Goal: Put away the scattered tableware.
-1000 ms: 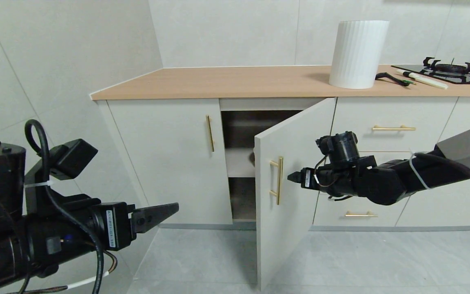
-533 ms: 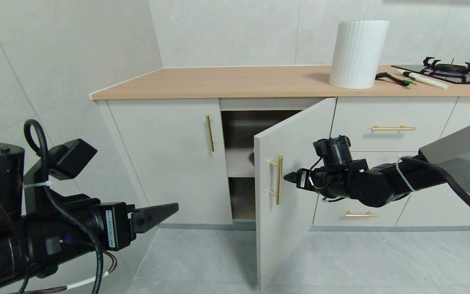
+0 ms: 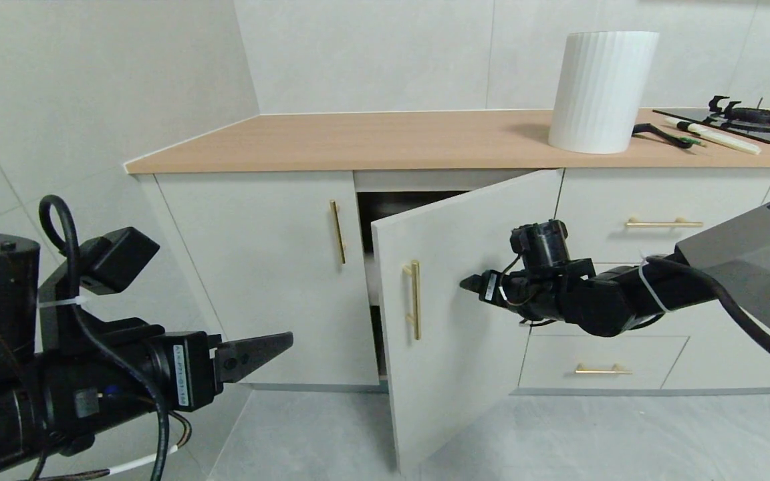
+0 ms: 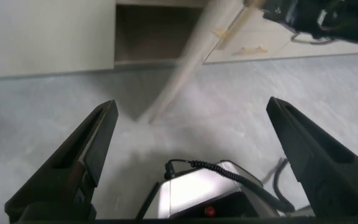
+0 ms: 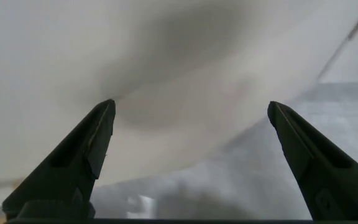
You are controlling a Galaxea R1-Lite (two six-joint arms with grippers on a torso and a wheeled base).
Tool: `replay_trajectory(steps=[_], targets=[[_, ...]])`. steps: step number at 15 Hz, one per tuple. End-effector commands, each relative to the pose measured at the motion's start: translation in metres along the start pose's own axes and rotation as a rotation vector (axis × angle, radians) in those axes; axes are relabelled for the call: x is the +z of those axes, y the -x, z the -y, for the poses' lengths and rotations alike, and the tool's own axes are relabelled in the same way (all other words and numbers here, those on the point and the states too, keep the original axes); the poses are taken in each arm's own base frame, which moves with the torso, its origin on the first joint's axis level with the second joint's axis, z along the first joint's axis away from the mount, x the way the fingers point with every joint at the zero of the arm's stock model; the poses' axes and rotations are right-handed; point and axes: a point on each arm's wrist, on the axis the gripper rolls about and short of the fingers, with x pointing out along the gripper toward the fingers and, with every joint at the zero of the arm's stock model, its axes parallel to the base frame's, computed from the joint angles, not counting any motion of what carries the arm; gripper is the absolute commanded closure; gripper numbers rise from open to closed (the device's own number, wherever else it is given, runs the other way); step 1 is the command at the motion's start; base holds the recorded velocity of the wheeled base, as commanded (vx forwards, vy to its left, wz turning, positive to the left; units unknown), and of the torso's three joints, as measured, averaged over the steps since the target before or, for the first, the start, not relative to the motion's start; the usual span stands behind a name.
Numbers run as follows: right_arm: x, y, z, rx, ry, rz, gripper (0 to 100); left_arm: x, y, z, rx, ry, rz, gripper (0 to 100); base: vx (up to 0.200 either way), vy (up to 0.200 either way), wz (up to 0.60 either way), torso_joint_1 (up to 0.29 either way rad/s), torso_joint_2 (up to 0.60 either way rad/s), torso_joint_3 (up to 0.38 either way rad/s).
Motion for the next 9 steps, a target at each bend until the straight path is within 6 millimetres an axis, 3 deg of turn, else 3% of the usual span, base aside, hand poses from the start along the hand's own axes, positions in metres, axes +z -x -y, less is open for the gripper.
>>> replay_trajectory(steps=[1,4,9], targets=[[0.002,-0.001,-0.008,0.022,-0.023,0.014,0,0.0,-0.001,0.0,0.0,0.0,-0.002,0,0.0,0.0,0.0,0.0,0.0,0.0],[0.006,-0.007,-0.018,0.049,-0.108,0.035,0,0.001,-0.001,0.0,0.003,0.008,0.007,0,0.0,0.0,0.0,0.0,0.0,0.0],[0.014,-0.042,-0.028,0.003,-0.269,0.163,0,0.002,0.0,0.001,0.002,0.009,0.01,0,0.0,0.0,0.0,0.0,0.0,0.0]])
